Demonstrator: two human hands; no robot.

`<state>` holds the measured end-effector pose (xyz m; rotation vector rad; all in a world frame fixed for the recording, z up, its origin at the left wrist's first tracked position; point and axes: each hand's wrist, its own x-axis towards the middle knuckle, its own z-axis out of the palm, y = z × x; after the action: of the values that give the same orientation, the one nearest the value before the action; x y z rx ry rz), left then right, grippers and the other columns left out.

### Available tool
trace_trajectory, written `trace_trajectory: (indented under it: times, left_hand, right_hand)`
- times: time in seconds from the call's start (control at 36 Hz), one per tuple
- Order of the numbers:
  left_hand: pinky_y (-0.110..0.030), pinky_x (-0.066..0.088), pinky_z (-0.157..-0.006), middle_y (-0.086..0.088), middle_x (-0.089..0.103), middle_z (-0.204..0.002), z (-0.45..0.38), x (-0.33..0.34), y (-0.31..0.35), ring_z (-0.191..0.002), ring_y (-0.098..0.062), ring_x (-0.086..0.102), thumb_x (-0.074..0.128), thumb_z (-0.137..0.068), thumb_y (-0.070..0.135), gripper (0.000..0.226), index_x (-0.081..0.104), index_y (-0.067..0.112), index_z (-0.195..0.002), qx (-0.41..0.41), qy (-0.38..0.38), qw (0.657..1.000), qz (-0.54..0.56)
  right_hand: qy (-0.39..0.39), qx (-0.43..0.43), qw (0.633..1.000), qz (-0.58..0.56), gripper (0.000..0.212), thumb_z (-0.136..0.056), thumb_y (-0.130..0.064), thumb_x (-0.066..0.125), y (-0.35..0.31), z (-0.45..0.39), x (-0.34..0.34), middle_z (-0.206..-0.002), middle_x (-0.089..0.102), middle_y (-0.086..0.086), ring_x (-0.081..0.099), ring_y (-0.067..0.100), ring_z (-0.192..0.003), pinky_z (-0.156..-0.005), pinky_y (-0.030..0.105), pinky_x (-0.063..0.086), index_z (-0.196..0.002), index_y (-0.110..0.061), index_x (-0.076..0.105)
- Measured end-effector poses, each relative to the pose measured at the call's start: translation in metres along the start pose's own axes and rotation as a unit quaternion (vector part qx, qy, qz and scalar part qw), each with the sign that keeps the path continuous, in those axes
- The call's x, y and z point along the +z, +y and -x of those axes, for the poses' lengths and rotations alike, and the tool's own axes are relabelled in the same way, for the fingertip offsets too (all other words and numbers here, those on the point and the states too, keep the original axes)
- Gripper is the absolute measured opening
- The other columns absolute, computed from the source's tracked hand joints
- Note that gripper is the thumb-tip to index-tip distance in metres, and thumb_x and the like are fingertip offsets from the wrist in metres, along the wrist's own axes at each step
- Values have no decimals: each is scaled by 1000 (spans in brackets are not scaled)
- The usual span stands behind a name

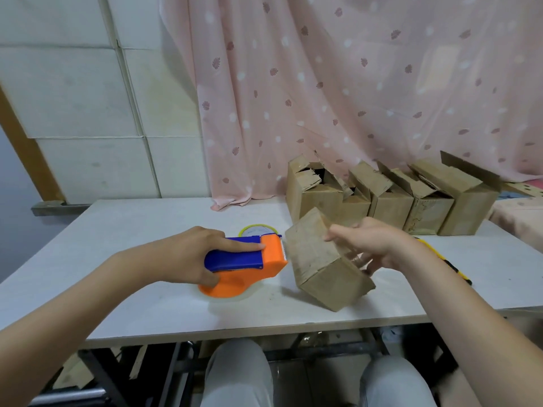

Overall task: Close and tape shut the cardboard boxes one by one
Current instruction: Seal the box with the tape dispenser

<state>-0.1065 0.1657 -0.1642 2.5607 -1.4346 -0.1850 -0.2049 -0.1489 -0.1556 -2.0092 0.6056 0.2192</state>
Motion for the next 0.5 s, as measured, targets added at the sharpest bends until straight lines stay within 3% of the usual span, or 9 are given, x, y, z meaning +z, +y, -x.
trace_trajectory:
  times: [0.08,0.22,0.36,0.44,0.5]
  left_hand:
    - [-13,35,-64,9,47,-88,-5,-2,2,-77,-5,46,63,-81,19,90,20,82,-129,-8,-10,1000,-6]
    - [-11,35,-65,11,46,-87,-13,0,7,-78,-4,45,63,-82,19,89,21,81,-130,-3,-12,1000,-4]
    - [-13,34,-66,14,46,-88,-21,1,11,-81,-4,45,65,-82,20,91,17,85,-125,11,-8,1000,-1]
    - [-13,33,-66,12,46,-88,-23,2,12,-80,-4,45,65,-82,19,91,20,81,-130,9,-6,1000,0]
    - [-13,33,-66,12,46,-88,-24,3,13,-79,-4,45,65,-82,19,90,21,79,-132,8,-1,1000,3]
  right_hand:
    - [-8,0,999,-47,71,-59,-47,80,8,-1,-1,-82,57,14,51,32,-68,-62,40,46,-112,-2,68]
    - [-33,-3,990,-139,40,-83,-38,72,26,-2,1,-92,64,23,60,35,-73,-80,50,55,-109,-10,61]
    - [-41,-18,983,-180,57,-80,-45,70,37,-4,6,-86,64,18,51,32,-77,-77,44,53,-125,-11,60]
    - [-67,-36,983,-169,35,-90,-45,65,40,0,1,-104,71,26,52,35,-86,-95,53,51,-116,-23,71]
    - [-83,-36,983,-157,35,-90,-48,67,42,1,-4,-111,71,25,55,35,-90,-102,51,46,-115,-24,71]
